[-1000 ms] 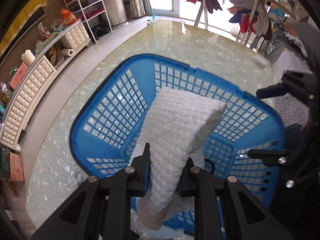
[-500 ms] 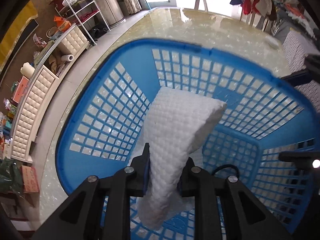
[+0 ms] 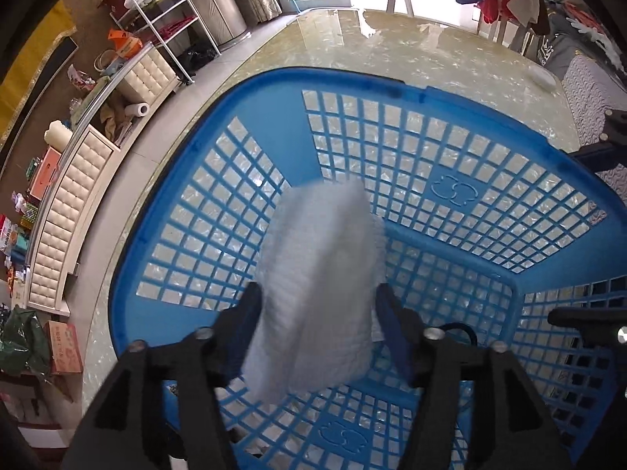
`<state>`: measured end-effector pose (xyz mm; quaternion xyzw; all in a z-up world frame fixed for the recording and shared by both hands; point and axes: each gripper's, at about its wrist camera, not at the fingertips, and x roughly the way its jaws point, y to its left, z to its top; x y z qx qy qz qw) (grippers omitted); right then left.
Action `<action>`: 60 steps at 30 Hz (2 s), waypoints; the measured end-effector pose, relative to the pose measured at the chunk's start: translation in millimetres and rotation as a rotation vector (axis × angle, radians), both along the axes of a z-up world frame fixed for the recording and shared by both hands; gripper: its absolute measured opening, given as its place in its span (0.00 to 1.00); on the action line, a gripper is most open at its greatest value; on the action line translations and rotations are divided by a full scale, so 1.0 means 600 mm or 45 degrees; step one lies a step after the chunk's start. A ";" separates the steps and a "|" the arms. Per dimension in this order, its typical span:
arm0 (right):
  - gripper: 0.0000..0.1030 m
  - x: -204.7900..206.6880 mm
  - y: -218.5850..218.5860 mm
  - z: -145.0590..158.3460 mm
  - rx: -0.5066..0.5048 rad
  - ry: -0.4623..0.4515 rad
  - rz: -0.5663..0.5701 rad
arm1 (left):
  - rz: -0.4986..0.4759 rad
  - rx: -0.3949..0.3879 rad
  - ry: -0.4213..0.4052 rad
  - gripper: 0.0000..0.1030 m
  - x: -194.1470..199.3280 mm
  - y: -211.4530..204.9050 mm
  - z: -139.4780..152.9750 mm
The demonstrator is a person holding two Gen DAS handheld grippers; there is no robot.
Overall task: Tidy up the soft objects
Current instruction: 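Lower the white towel into the blue basket and open the left gripper, then move both grippers back over the remaining items on the table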
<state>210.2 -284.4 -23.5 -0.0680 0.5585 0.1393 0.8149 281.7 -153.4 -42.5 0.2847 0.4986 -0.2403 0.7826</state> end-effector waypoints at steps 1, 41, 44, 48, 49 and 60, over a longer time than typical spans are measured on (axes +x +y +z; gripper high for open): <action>0.91 -0.001 -0.001 0.000 -0.002 0.000 0.000 | -0.006 -0.002 -0.009 0.70 -0.005 -0.001 0.004; 0.91 -0.125 0.158 0.125 -0.028 -0.196 0.139 | 0.207 -0.274 -0.127 0.93 -0.255 0.195 0.179; 0.91 -0.125 0.182 0.119 -0.028 -0.192 0.174 | 0.247 -0.278 -0.125 0.95 -0.273 0.231 0.174; 0.91 -0.128 0.220 0.105 -0.032 -0.178 0.224 | 0.294 -0.292 -0.113 0.98 -0.290 0.277 0.164; 0.91 -0.129 0.229 0.101 -0.033 -0.173 0.234 | 0.303 -0.293 -0.108 0.99 -0.293 0.286 0.160; 0.91 -0.137 0.308 0.062 -0.034 -0.119 0.332 | 0.400 -0.252 -0.055 0.99 -0.305 0.378 0.108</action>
